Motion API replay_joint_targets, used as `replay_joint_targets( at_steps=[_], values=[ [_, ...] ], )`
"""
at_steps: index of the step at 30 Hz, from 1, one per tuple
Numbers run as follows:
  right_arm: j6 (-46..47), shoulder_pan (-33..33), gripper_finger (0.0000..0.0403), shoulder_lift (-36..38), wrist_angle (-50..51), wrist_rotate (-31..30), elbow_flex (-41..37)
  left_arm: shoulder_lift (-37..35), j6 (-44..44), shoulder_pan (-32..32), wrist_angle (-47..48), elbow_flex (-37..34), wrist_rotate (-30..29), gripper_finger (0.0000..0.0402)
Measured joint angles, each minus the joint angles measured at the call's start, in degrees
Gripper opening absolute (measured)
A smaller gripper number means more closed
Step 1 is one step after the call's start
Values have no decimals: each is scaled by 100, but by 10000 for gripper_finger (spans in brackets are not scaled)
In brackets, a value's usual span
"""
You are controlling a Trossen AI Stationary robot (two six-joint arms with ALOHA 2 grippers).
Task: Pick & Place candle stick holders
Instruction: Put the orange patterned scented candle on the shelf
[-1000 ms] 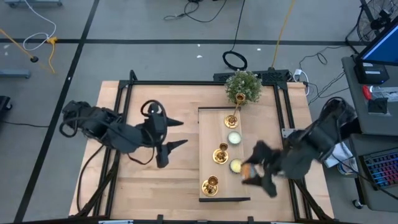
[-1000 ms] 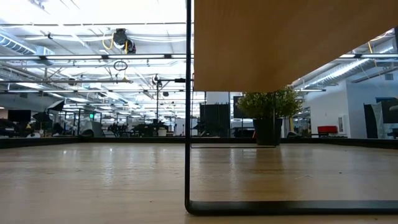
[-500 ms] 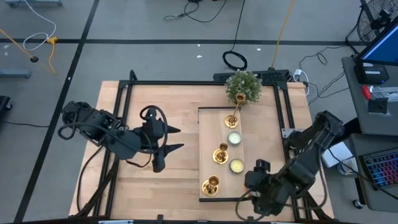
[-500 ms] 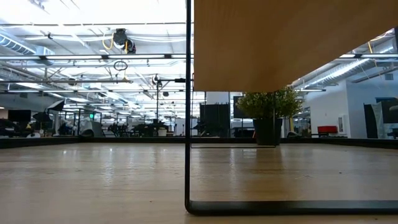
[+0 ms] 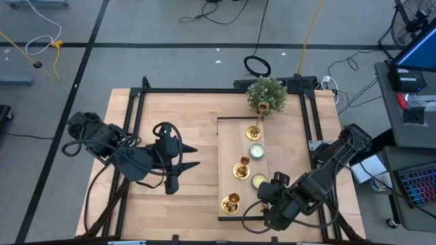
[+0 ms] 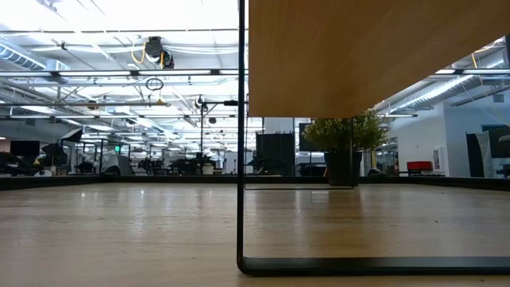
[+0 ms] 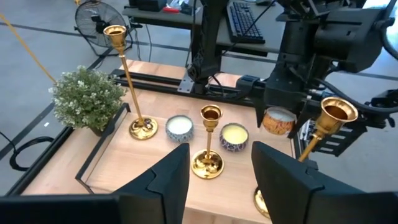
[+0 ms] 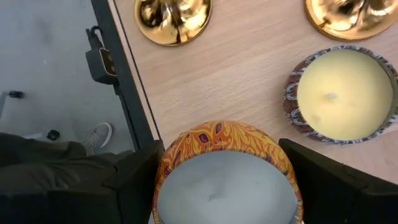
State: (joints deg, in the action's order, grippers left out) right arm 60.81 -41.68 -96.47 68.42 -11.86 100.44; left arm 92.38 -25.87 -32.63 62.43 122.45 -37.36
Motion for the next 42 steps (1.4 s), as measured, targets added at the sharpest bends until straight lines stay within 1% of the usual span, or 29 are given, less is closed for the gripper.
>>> replay_joint_targets(
  at_steps=[4, 8, 11, 18, 21, 25, 28, 32, 36, 42],
  values=[
    [33, 12, 291, -2, 8, -16, 0, -2, -50, -41, 101, 0, 0, 169],
    [322, 56, 291, 2, 2, -2, -78, 24, -87, -52, 108, 0, 0, 162],
    [905, 83, 291, -2, 109, 51, -180, 24, -91, -52, 106, 0, 28, 157],
    [2427, 81, 291, 0, 40, 480, -214, 24, -144, -52, 106, 0, 42, 152],
    [2850, 76, 291, 0, 39, 637, -214, 24, -146, -52, 106, 0, 42, 152],
    [3264, 71, 291, 0, -83, 617, -214, 24, -136, -52, 103, 0, 42, 152],
    [3457, 122, 291, -37, -91, 579, -214, 24, -128, -52, 103, 0, 42, 152],
    [3468, 216, 291, -286, -139, 635, -214, 24, -126, -66, 103, 0, 41, 152],
    [3273, 289, 291, -533, -326, 897, -214, 24, -104, -89, 103, 0, 37, 152],
    [3286, 309, 291, -538, -404, 816, -214, 24, -104, -115, 131, 0, 83, 152]
  ],
)
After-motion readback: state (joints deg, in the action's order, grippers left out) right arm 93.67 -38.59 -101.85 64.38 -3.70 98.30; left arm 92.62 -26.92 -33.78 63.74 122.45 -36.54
